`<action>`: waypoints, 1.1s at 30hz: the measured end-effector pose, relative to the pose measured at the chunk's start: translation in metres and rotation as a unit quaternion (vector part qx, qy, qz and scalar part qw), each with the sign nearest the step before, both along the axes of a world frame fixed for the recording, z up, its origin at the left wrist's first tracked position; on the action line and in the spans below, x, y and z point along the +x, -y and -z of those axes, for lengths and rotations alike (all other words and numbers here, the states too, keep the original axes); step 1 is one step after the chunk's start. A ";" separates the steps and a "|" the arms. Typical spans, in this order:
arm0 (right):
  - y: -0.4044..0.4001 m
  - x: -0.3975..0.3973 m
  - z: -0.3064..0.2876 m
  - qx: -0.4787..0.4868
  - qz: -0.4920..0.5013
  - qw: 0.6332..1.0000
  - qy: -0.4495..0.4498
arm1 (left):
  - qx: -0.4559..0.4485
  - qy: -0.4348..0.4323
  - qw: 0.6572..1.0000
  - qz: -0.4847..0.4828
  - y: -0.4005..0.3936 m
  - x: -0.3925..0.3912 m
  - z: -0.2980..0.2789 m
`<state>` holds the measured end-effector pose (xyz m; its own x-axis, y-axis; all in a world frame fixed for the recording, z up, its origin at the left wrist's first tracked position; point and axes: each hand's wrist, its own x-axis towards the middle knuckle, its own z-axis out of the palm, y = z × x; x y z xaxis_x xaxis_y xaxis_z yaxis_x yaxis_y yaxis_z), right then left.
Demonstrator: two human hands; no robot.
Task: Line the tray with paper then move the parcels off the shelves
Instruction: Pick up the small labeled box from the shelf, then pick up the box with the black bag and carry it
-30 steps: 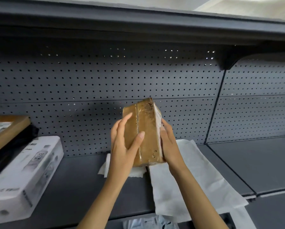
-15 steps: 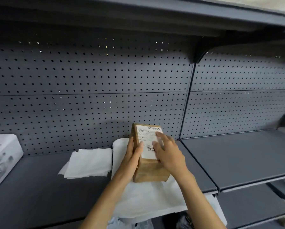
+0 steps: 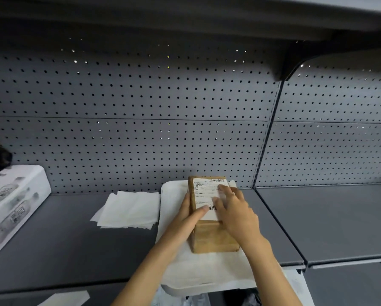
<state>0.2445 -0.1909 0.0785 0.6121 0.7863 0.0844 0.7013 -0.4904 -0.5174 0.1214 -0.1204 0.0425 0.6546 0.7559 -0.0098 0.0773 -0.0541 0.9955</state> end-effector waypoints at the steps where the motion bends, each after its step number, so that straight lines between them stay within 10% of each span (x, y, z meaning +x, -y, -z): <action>1: -0.001 -0.001 -0.001 0.006 -0.001 1.000 0.011 | 0.007 0.001 1.000 -0.006 0.000 -0.002 -0.002; 11: -0.046 -0.049 -0.013 0.179 -0.096 0.978 0.056 | 0.113 0.014 0.992 -0.062 -0.024 -0.063 -0.024; 33: -0.161 -0.316 -0.041 0.188 -0.208 0.958 -0.051 | 0.275 0.065 0.934 -0.219 -0.116 -0.339 -0.069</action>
<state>-0.0716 -0.0301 0.1194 0.2720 0.8895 0.3670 0.7325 0.0559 -0.6784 -0.2179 -0.0048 0.1118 0.2510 0.8191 0.5159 0.0926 -0.5508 0.8295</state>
